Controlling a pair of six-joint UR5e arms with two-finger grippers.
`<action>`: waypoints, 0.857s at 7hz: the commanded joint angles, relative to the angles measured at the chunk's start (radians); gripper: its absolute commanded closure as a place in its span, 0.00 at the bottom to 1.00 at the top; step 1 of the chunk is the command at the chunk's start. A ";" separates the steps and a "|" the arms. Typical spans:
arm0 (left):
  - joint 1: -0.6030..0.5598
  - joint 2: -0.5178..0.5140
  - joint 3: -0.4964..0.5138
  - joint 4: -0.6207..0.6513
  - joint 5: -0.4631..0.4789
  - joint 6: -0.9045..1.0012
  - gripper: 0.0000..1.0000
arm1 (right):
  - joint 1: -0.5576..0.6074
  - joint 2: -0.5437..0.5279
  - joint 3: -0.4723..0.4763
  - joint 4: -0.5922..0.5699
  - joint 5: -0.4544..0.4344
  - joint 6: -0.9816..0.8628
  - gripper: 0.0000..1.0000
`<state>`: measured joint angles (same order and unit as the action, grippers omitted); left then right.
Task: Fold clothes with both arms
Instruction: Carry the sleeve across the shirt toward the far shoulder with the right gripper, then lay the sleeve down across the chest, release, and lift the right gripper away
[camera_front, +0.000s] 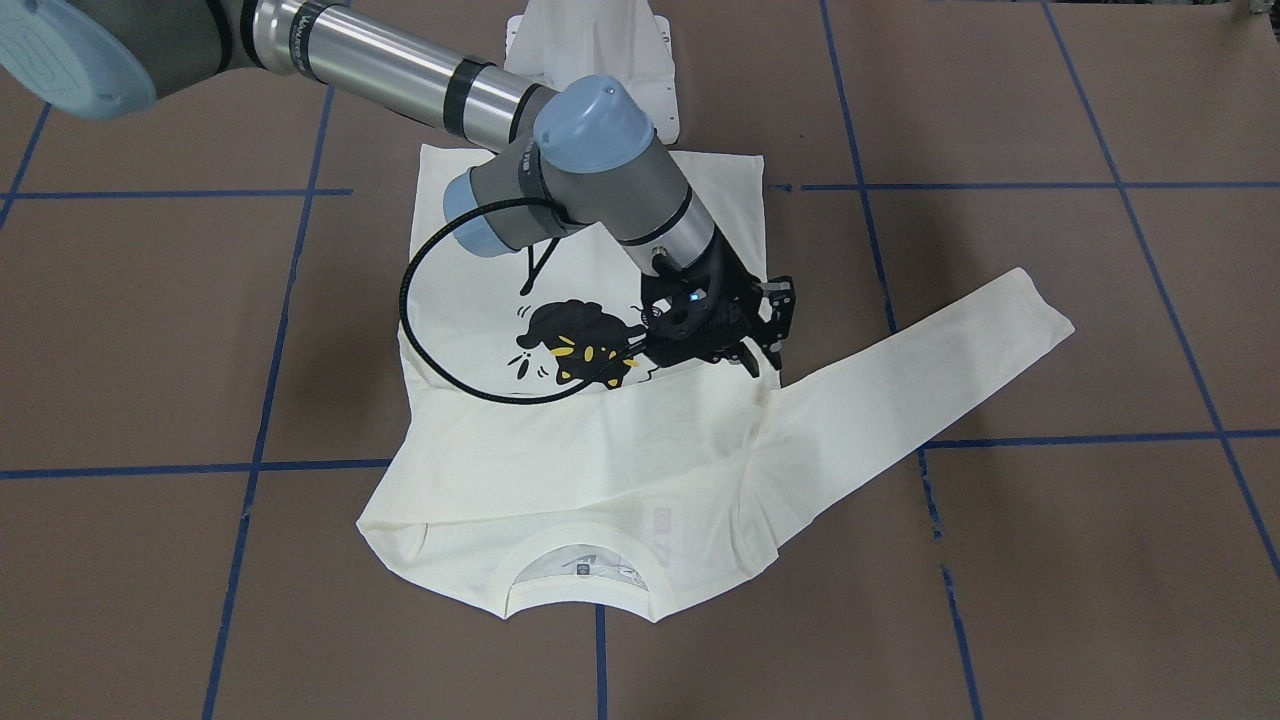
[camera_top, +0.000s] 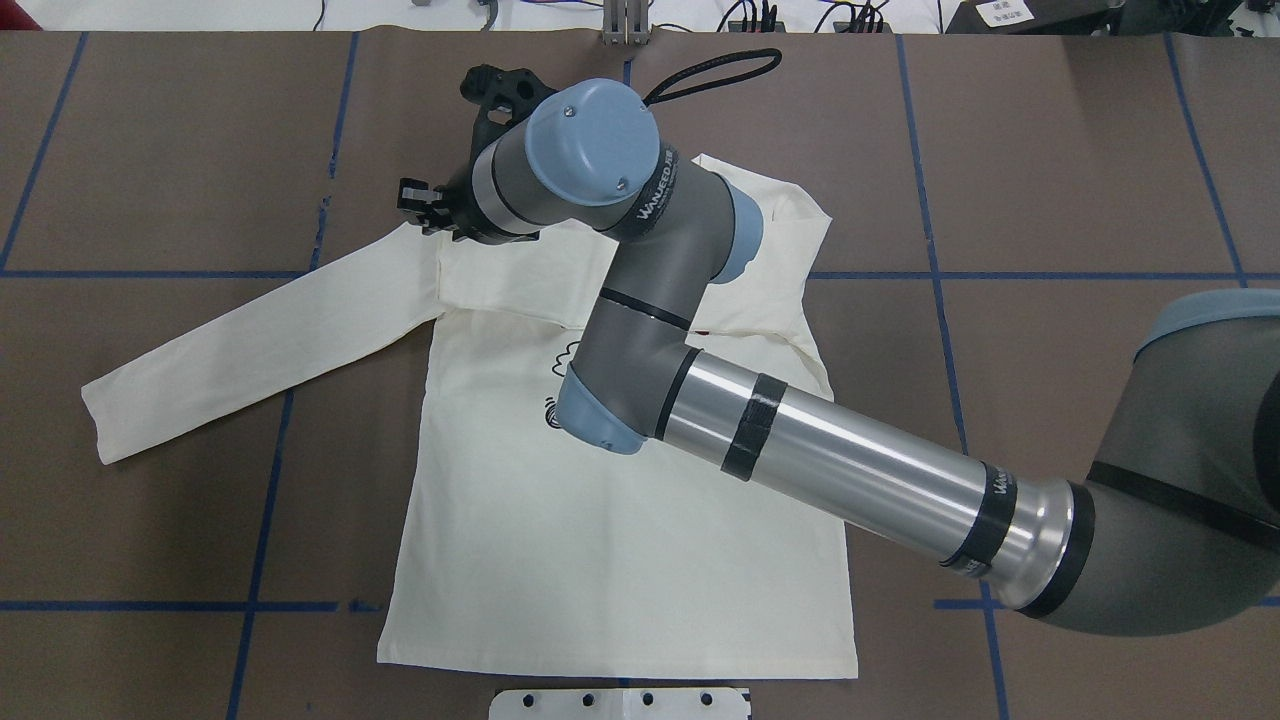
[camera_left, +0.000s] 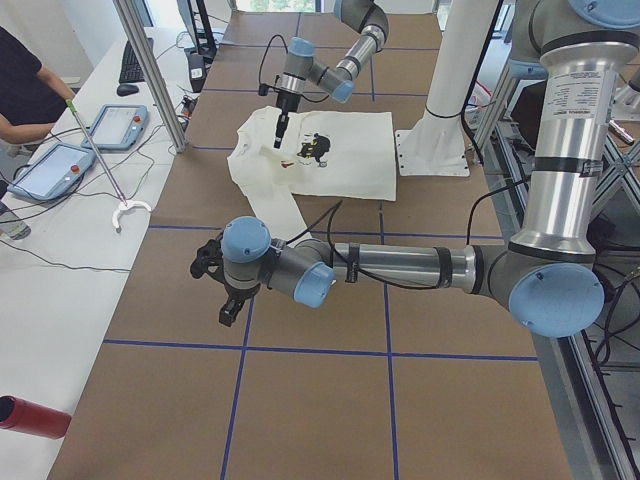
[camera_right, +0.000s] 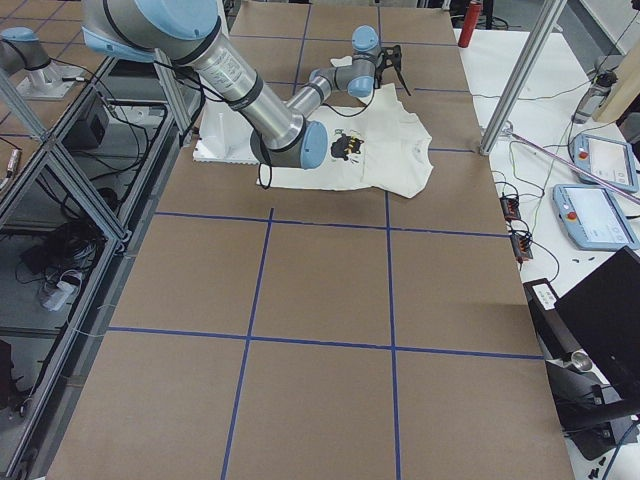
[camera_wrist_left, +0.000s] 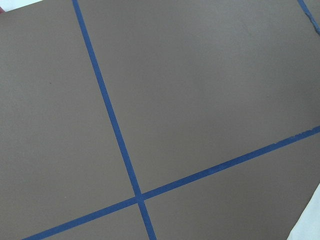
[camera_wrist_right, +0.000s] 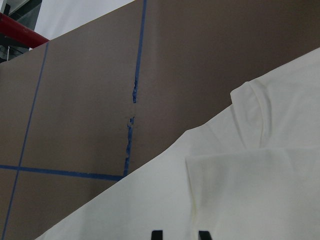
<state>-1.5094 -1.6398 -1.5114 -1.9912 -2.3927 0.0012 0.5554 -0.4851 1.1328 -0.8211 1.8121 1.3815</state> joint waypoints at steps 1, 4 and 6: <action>0.000 -0.001 0.066 -0.074 0.001 -0.003 0.00 | -0.031 0.022 -0.007 0.002 -0.056 -0.001 0.00; 0.023 -0.014 0.071 -0.167 0.010 -0.168 0.00 | -0.003 0.020 -0.002 -0.141 -0.034 0.008 0.00; 0.116 0.009 -0.042 -0.179 0.093 -0.440 0.00 | 0.072 -0.048 0.135 -0.440 0.071 -0.059 0.00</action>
<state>-1.4482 -1.6458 -1.4814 -2.1615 -2.3467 -0.2765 0.5817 -0.4904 1.1829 -1.0806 1.8239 1.3675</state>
